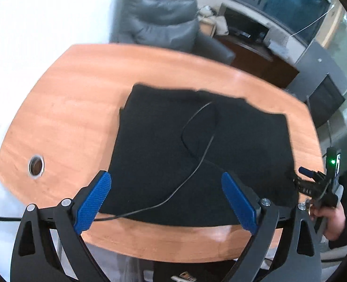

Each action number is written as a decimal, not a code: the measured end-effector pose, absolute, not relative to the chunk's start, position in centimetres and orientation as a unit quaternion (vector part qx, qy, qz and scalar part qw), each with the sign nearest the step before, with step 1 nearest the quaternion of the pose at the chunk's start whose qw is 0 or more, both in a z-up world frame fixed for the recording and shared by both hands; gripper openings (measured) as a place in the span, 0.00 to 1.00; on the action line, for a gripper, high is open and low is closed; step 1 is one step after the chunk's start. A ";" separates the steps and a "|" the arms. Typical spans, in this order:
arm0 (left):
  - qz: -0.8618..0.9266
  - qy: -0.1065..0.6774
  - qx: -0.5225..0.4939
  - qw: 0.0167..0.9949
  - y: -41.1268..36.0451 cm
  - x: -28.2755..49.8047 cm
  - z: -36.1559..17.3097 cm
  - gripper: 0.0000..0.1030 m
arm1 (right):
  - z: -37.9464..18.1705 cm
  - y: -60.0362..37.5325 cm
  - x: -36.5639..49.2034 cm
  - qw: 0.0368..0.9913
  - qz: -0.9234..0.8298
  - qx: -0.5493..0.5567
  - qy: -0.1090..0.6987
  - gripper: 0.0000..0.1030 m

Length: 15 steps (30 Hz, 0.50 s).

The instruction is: Fold clothes

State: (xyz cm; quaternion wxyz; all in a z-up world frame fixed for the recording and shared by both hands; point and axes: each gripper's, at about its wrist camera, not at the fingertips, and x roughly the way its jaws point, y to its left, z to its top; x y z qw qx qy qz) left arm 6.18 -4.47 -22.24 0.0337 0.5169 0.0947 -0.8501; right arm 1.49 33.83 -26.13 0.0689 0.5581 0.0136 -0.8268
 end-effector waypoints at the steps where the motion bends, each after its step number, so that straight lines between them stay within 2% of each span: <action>1: -0.848 0.089 0.521 0.033 -4.5 6.0 -23.0 0.94 | -27.3 33.2 2.1 0.078 -0.817 0.572 0.015 0.83; 5: -0.839 0.070 0.539 0.024 -5.3 4.5 -26.1 0.94 | -31.6 31.5 3.2 0.090 -0.794 0.600 0.044 0.94; 12: -0.836 0.088 0.541 0.024 -9.0 2.8 -26.9 0.94 | -31.4 31.0 2.5 0.056 -0.766 0.639 0.044 0.94; 15: -0.839 0.094 0.535 0.025 -9.8 2.8 -25.6 0.94 | -29.4 30.8 2.6 0.026 -0.764 0.644 0.033 0.94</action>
